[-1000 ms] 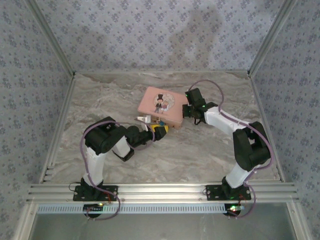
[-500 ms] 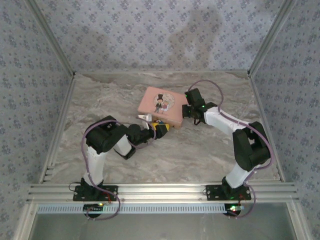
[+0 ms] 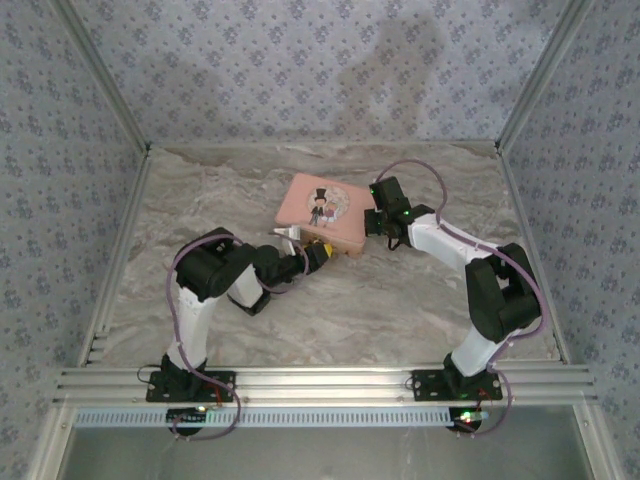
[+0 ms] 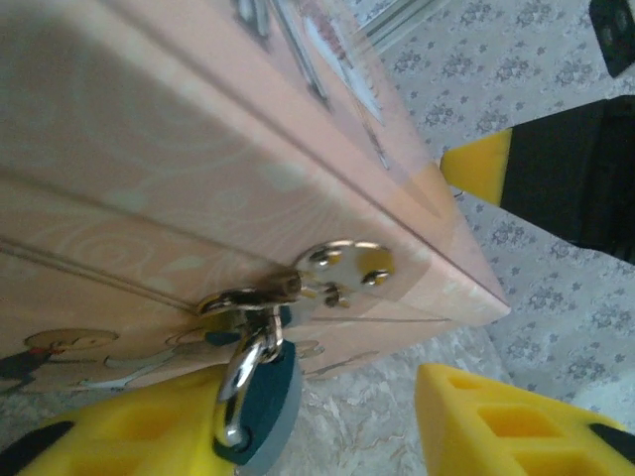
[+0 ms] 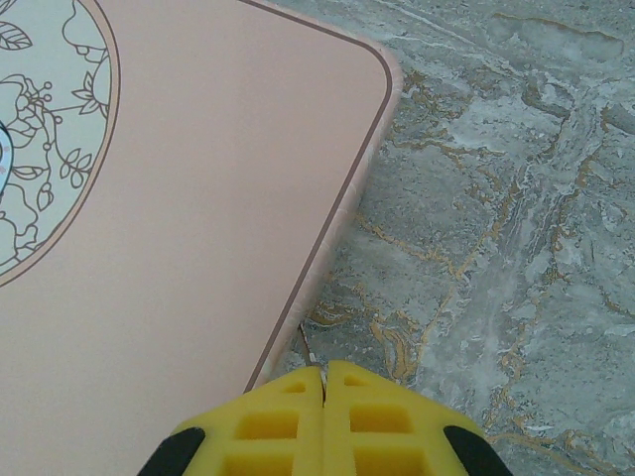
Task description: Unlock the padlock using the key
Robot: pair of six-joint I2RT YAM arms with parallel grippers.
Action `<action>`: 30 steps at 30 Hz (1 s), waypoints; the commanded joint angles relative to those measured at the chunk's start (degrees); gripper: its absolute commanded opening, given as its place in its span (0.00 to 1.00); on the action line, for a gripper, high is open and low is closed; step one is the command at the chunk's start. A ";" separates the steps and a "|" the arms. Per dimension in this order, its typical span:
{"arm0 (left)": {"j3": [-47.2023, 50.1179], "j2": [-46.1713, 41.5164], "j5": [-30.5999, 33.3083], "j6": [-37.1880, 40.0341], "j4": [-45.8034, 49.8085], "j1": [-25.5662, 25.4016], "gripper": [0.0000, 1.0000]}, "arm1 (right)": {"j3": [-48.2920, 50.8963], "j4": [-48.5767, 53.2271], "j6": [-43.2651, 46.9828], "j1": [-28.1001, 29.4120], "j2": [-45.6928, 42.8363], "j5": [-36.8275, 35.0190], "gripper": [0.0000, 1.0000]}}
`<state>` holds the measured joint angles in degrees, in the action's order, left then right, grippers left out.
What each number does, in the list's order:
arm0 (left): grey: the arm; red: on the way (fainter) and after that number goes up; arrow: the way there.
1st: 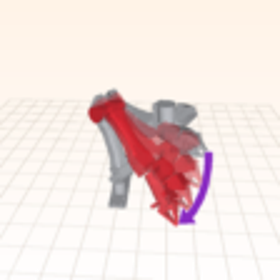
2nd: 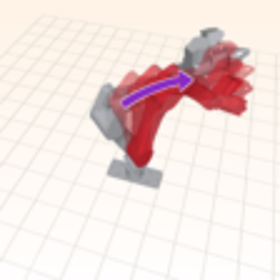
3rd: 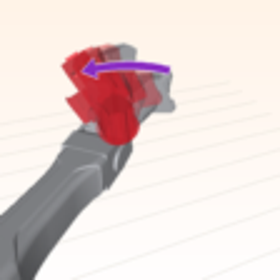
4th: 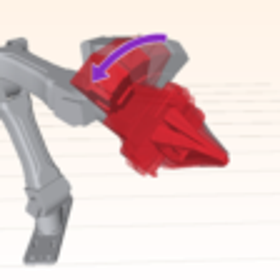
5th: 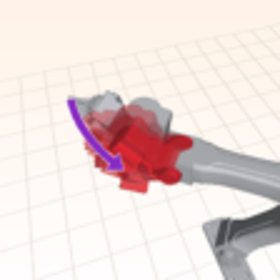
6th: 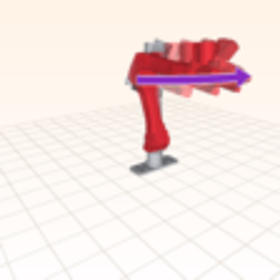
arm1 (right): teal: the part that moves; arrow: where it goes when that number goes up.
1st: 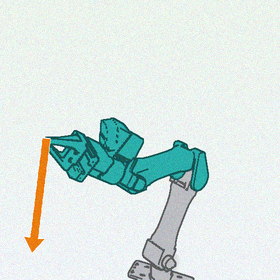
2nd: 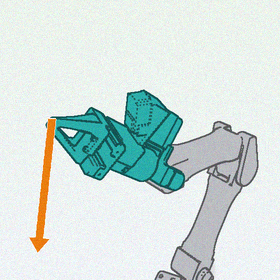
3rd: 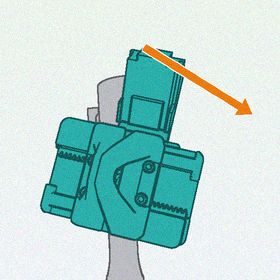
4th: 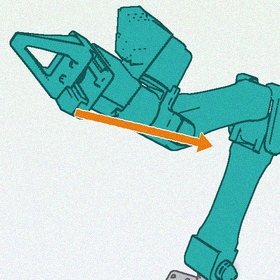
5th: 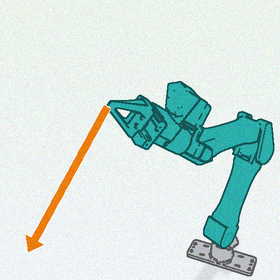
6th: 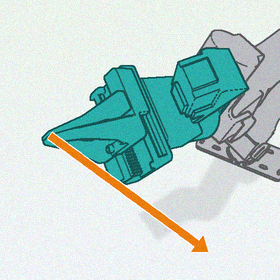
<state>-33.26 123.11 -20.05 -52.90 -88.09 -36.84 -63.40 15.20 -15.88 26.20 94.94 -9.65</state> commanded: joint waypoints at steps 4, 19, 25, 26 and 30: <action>0.67 2.34 -1.88 -1.32 11.74 0.10 0.36 | 0.98 0.39 0.06 0.11 -2.20 -0.55 0.00; 1.48 -0.50 -0.86 -1.50 15.14 1.53 0.44 | 2.43 -0.27 0.23 -0.13 -3.42 -0.02 0.00; 1.32 -0.77 -1.01 -1.82 15.59 2.27 0.39 | 2.73 -0.45 0.23 -0.10 -3.47 0.15 0.00; 1.43 -0.68 -0.94 -1.98 15.45 2.33 0.39 | 2.75 -0.49 0.23 -0.09 -3.46 0.20 0.00; 1.57 -0.34 -1.33 -2.44 14.18 2.75 0.35 | 2.61 -0.49 0.23 0.07 -3.18 0.34 0.00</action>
<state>-33.56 121.16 -21.65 -55.18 -81.89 -34.76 -60.95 14.74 -15.86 26.17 93.10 -9.58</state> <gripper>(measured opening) 0.356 0.064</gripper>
